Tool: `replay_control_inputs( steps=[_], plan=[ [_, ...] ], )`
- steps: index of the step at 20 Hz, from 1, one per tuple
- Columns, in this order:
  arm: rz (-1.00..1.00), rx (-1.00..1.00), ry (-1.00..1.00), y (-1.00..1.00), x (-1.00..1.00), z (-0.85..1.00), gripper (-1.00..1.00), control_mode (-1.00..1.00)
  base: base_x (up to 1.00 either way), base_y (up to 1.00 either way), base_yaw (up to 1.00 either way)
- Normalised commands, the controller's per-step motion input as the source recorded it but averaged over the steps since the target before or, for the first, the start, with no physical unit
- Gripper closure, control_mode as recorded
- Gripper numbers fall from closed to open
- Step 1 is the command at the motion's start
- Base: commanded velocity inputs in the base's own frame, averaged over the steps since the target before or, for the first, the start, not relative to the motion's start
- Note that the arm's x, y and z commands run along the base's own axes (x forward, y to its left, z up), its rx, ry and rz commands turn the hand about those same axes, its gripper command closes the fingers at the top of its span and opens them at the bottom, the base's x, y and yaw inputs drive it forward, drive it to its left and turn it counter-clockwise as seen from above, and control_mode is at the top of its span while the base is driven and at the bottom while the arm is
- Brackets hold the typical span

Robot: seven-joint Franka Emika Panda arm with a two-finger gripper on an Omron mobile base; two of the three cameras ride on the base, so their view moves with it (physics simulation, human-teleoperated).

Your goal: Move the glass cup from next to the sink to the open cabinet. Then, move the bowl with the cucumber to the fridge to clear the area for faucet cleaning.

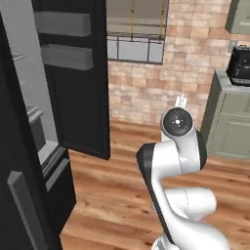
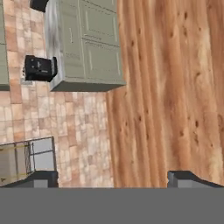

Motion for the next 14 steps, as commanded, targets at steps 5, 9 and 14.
replay_control_inputs(
  steps=[5, 9, 14],
  plan=[
    [0.00, 0.00, 0.00, 0.00, 0.00, 0.00, -1.00, 1.00, -0.20, -0.87, -0.75],
    [0.00, 0.00, 0.00, 0.00, 0.00, 0.00, -1.00, 1.00, 0.00, -1.00, -0.78],
    [0.00, 0.00, 0.00, 0.00, 0.00, 0.00, -1.00, 1.00, 0.28, -1.00, -0.74]
  ],
)
